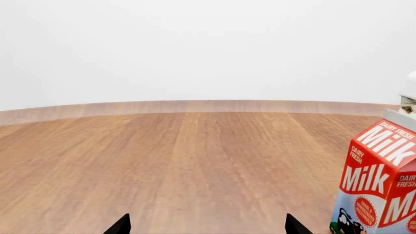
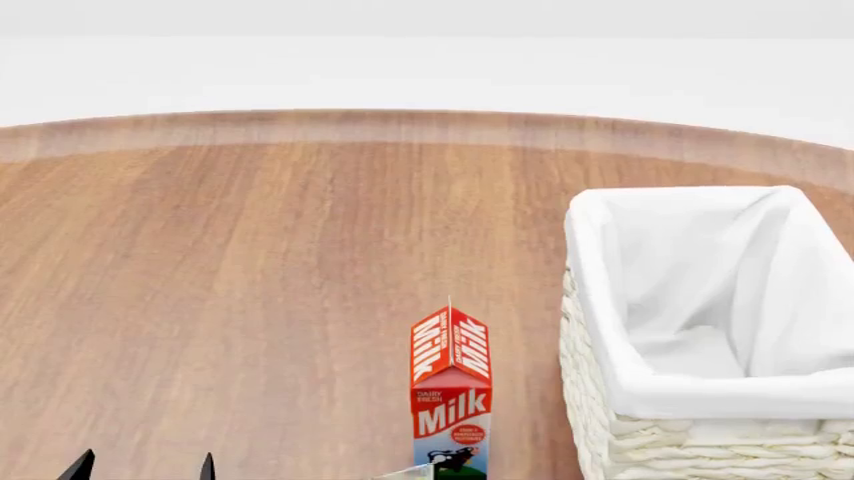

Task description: Pick up the orange juice, and put it in the basket.

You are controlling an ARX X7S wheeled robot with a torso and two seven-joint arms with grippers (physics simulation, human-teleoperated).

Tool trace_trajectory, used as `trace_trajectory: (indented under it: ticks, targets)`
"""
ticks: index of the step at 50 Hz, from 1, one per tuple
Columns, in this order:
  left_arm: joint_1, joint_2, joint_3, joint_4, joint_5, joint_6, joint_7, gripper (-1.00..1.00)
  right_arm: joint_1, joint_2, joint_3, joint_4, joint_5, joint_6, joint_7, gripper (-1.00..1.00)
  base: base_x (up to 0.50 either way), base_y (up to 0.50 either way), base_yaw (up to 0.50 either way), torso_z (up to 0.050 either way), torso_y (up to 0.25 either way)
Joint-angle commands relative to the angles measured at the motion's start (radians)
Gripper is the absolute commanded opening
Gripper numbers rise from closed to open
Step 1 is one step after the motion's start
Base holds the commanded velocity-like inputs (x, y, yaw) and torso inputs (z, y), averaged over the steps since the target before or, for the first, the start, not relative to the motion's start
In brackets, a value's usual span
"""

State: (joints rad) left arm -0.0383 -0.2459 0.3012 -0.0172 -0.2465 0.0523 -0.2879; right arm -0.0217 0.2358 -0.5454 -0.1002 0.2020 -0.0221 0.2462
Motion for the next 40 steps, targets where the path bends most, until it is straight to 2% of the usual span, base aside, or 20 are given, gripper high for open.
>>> trace_trajectory:
  ticks: [1,40]
  targets:
    - [-0.001,-0.003,0.004,0.000,-0.003,0.001,-0.004,1.00,0.002,0.027,0.007,-0.143,-0.039,0.072,0.026,-1.00,0.00,0.00,0.00,0.000,0.000]
    - [-0.005,-0.013,0.018,-0.002,-0.014,0.006,-0.016,1.00,0.070,0.079,0.054,-0.418,-0.014,0.275,0.089,-1.00,0.00,0.00,0.00,0.000,0.000]
